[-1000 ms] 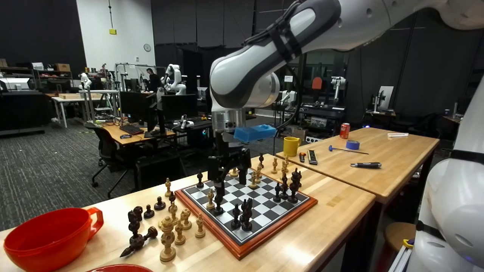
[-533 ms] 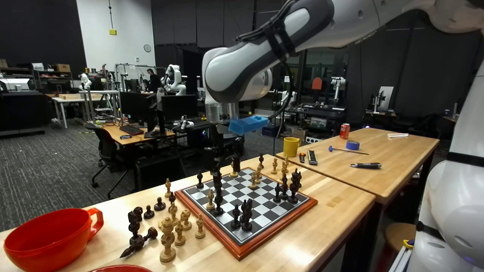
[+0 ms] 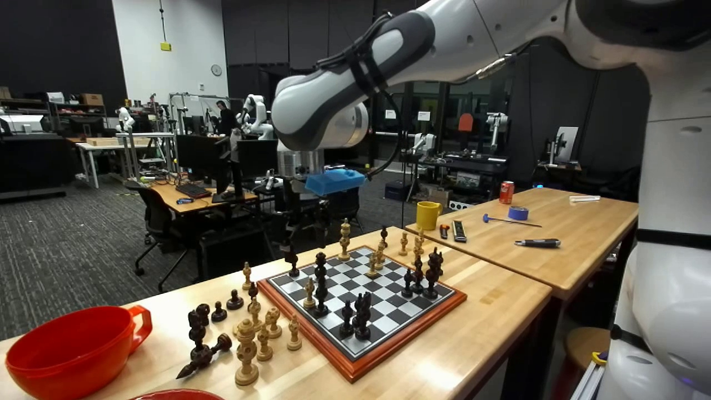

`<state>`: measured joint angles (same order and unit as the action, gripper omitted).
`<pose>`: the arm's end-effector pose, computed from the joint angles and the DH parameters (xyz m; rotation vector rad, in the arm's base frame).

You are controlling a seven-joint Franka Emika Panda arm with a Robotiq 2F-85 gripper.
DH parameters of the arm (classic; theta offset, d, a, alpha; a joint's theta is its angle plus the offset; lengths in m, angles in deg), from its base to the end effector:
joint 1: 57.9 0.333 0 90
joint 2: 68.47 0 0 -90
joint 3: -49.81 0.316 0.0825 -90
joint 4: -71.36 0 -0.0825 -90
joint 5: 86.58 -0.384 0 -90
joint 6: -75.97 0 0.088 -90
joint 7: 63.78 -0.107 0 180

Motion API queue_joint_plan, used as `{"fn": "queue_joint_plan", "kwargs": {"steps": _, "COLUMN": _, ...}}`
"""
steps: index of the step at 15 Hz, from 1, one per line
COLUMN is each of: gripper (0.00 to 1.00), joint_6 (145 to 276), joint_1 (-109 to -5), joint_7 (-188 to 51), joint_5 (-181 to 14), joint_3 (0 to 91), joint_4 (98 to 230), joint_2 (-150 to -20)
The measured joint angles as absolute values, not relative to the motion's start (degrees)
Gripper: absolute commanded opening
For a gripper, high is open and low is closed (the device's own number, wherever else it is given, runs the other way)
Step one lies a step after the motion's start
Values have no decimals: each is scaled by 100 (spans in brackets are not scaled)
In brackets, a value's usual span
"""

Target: Pick up one black chess piece at the top left of the chess board and move it to the center of the chess board

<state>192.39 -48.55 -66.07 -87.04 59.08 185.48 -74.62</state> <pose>0.5402 0.1807 0.4042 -3.0969 -0.4378 0.1082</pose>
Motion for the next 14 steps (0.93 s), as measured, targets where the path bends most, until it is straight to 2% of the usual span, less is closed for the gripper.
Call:
{"fn": "queue_joint_plan", "kwargs": {"steps": 6, "gripper": 100, "joint_6": 19186, "joint_1": -4865, "joint_7": -6636, "joint_5": -8699, "joint_3": 5870, "joint_4": 18400, "joint_2": -7596}}
{"fn": "queue_joint_plan", "kwargs": {"steps": 14, "gripper": 100, "joint_6": 18547, "joint_1": -5024, "joint_7": -6661, "joint_5": -8708, "joint_3": 5646, "joint_4": 16786, "joint_2": -8790}}
